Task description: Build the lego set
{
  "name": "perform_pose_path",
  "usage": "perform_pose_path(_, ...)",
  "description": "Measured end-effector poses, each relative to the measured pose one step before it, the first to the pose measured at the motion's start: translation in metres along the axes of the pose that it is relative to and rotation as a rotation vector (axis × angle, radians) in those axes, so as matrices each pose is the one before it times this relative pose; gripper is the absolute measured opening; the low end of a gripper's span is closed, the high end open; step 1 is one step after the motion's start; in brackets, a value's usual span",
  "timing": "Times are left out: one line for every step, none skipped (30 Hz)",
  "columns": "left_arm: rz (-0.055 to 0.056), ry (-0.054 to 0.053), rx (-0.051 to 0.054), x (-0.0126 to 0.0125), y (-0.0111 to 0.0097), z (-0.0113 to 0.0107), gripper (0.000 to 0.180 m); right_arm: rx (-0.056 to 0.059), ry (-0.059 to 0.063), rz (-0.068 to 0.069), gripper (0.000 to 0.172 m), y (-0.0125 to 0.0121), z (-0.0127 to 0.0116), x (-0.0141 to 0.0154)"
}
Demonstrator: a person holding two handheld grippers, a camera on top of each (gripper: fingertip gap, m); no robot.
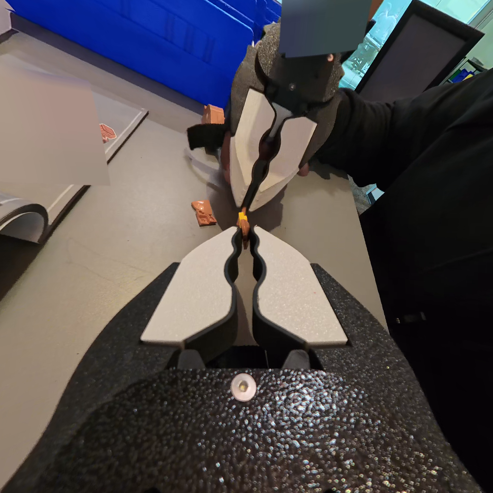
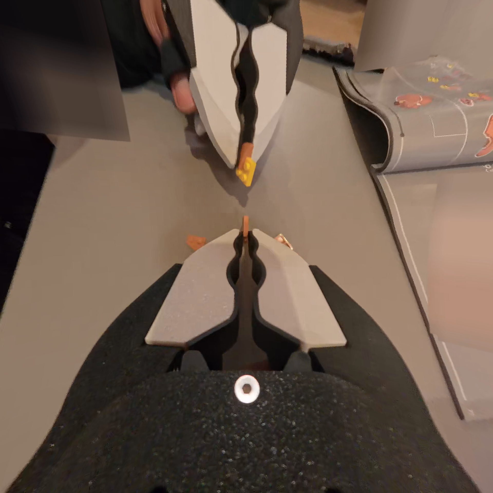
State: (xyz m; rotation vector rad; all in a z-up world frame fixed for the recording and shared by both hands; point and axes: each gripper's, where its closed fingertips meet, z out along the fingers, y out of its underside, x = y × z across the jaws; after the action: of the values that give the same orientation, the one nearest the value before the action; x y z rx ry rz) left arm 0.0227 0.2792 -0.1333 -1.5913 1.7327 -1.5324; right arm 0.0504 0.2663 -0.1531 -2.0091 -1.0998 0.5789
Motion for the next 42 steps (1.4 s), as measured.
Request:
perform_pose_path(-0.0004,-0.0006,0.0002,-0.00014,-0.00005,-0.00003,0.005,-0.0203,0.0124,-0.0116,0.003,0.00290,0.00035,0.00075)
perform_pose_path(-0.0007,-0.0002,0.0007,-0.00009,-0.00004,-0.00020,0.005,-0.0225,0.0060,0.0022,0.003,0.00334,0.00054,0.00047)
perform_pose_path(-0.0009,0.0000,0.0000,-0.00008,0.00001,-0.00018,0.005,-0.0303,0.0012,0.0173,0.003,0.00460,0.00096,0.00038)
perform_pose_path(-0.0009,0.0000,0.0001,-0.00014,0.00003,-0.00005,0.005,-0.0334,0.0004,0.0261,0.003,0.00516,0.00112,0.00068)
perform_pose_path(-0.0002,-0.0005,-0.0001,-0.00005,0.00001,0.00000,0.005,-0.0232,0.0099,0.0146,0.005,0.00397,0.00082,0.00184)
perform_pose_path(0.0004,-0.0007,-0.0005,-0.00006,0.00003,0.00009,0.005,-0.0073,0.0124,-0.0048,0.006,0.00205,-0.00019,0.00140)
perform_pose_path(0.0011,-0.0008,-0.0007,-0.00006,0.00002,-0.00004,0.005,-0.0036,0.0027,-0.0123,0.006,0.00137,-0.00109,-0.00035)
perform_pose_path(0.0016,-0.0014,-0.0014,-0.00004,0.00025,0.00004,0.005,-0.0030,0.0004,-0.0124,0.008,0.00070,-0.00160,-0.00044)
perform_pose_path(0.0020,-0.0027,-0.0027,-0.00027,0.00036,0.00003,0.005,-0.0011,0.0089,-0.0107,0.010,0.00031,-0.00163,0.00103)
perform_pose_path(0.0010,-0.0017,-0.0011,-0.00016,0.00008,-0.00007,0.005,-0.0055,0.0137,-0.0073,0.012,0.00075,-0.00157,0.00214)
perform_pose_path(0.0002,0.0001,0.0001,-0.00001,-0.00002,0.00001,0.005,-0.0090,0.0131,-0.0046,0.015,0.00122,-0.00126,0.00260)
perform_pose_path(0.0008,0.0001,-0.0003,0.00005,0.00006,0.00002,0.005,-0.0056,0.0104,0.0012,0.016,0.00099,-0.00088,0.00262)
perform_pose_path(0.0006,0.0009,-0.0011,0.00021,0.00013,0.00010,0.005,-0.0058,0.0017,0.0079,0.017,0.00115,-0.00054,0.00188)
perform_pose_path(0.0008,0.0011,-0.0014,0.00029,0.00014,0.00020,0.005,-0.0032,-0.0042,0.0103,0.018,0.00086,-0.00013,0.00124)
perform_pose_path(0.0015,0.0013,-0.0015,0.00033,0.00012,0.00007,0.005,-0.0036,-0.0079,0.0112,0.018,0.00081,0.00057,0.00079)
perform_pose_path(0.0012,0.0024,-0.0025,0.00046,0.00038,0.00021,0.005,-0.0094,-0.0118,0.0094,0.019,0.00132,0.00112,0.00017)
perform_pose_path(0.0013,0.0029,-0.0035,0.00067,0.00050,0.00031,0.005,-0.0138,-0.0118,0.0036,0.019,0.00167,0.00163,-0.00027)
perform_pose_path(0.0022,0.0010,-0.0033,0.00040,0.00039,0.00029,0.005,-0.0144,-0.0080,-0.0002,0.020,0.00147,0.00166,-0.00001)
perform_pose_path(0.0024,-0.0017,-0.0019,0.00005,0.00020,0.00015,0.005,-0.0130,-0.0049,-0.0004,0.020,0.00086,0.00156,0.00016)
perform_pose_path(0.0022,-0.0009,-0.0017,0.00013,0.00012,0.00024,0.005,-0.0076,-0.0031,-0.0004,0.021,-0.00037,0.00080,0.00024)
perform_pose_path(0.0017,-0.0009,-0.0016,0.00007,0.00023,0.00015,0.005,-0.0085,-0.0041,0.0029,0.021,-0.00050,0.00053,-0.00005)
perform_pose_path(0.0014,-0.0003,-0.0015,0.00014,0.00017,0.00024,0.005,-0.0140,-0.0021,0.0008,0.022,0.00033,0.00067,-0.00015)
perform_pose_path(0.0011,-0.0001,-0.0012,0.00009,0.00006,0.00005,0.005,-0.0146,0.0036,-0.0080,0.022,0.00062,0.00062,-0.00024)
perform_pose_path(0.0010,0.0007,-0.0017,0.00025,0.00022,0.00010,0.005,-0.0114,0.0080,-0.0123,0.023,0.00050,0.00073,-0.00034)
perform_pose_path(0.0006,0.0026,-0.0032,0.00047,0.00050,0.00027,0.005,-0.0032,0.0040,-0.0066,0.023,-0.00068,0.00061,-0.00105)
perform_pose_path(-0.0003,0.0066,-0.0060,0.00111,0.00087,0.00036,0.005,-0.0026,-0.0014,-0.0002,0.023,-0.00099,0.00068,-0.00175)
perform_pose_path(-0.0029,0.0101,-0.0103,0.00148,0.00159,0.00069,0.005,-0.0035,0.0031,-0.0002,0.023,-0.00075,0.00064,-0.00110)
perform_pose_path(-0.0058,0.0030,-0.0108,0.00050,0.00164,0.00068,0.005,-0.0055,0.0077,-0.0024,0.024,-0.00057,0.00054,-0.00040)
perform_pose_path(-0.0049,-0.0052,-0.0075,-0.00074,0.00109,0.00054,0.005,-0.0050,0.0080,-0.0008,0.027,-0.00063,0.00030,-0.00037)
perform_pose_path(-0.0036,-0.0028,-0.0049,-0.00033,0.00075,0.00041,0.005,-0.0015,0.0037,0.0035,0.029,-0.00106,-0.00009,-0.00073)
perform_pose_path(-0.0037,0.0020,-0.0061,0.00042,0.00084,0.00033,0.005,-0.0003,0.0013,0.0100,0.030,-0.00134,0.00009,-0.00076)
perform_pose_path(-0.0016,-0.0001,-0.0059,0.00017,0.00098,0.00041,0.005,-0.0051,0.0054,0.0129,0.029,-0.00061,0.00040,-0.00005)
perform_pose_path(0.0018,-0.0048,-0.0023,-0.00043,0.00021,0.00031,0.005,-0.0105,0.0120,0.0075,0.028,0.00018,0.00091,0.00059)
perform_pose_path(0.0020,-0.0013,-0.0033,0.00006,0.00043,0.00033,0.005,-0.0110,0.0115,0.0003,0.024,0.00047,0.00104,0.00006)
perform_pose_path(0.0028,-0.0001,-0.0047,0.00033,0.00064,0.00033,0.005,-0.0012,0.0037,0.0000,0.017,-0.00080,0.00028,-0.00117)
perform_pose_path(0.0030,-0.0007,-0.0026,0.00023,0.00033,0.00031,0.005,-0.0020,0.0071,-0.0015,0.016,-0.00052,0.00021,-0.00065)
perform_pose_path(0.0007,-0.0006,-0.0015,0.00006,0.00027,0.00016,0.005,-0.0029,0.0100,-0.0050,0.016,-0.00018,-0.00014,0.00002)
perform_pose_path(-0.0022,-0.0007,-0.0008,-0.00013,0.00006,0.00009,0.005,0.0016,0.0131,-0.0089,0.016,-0.00019,-0.00011,0.00053)
perform_pose_path(-0.0054,-0.0019,-0.0008,-0.00051,0.00024,0.00002,0.005,0.0077,0.0158,-0.0094,0.016,-0.00048,-0.00028,0.00127)
perform_pose_path(-0.0091,-0.0019,-0.0030,-0.00053,0.00046,-0.00004,0.005,0.0168,0.0132,-0.0061,0.016,-0.00138,-0.00077,0.00144)
perform_pose_path(-0.0090,0.0016,-0.0045,-0.00007,0.00081,0.00000,0.005,0.0270,0.0023,-0.0092,0.016,-0.00273,-0.00171,-0.00004)
perform_pose_path(-0.0031,-0.0006,-0.0009,-0.00015,0.00018,0.00001,0.005,0.0396,0.0003,-0.0139,0.016,-0.00459,-0.00264,-0.00062)
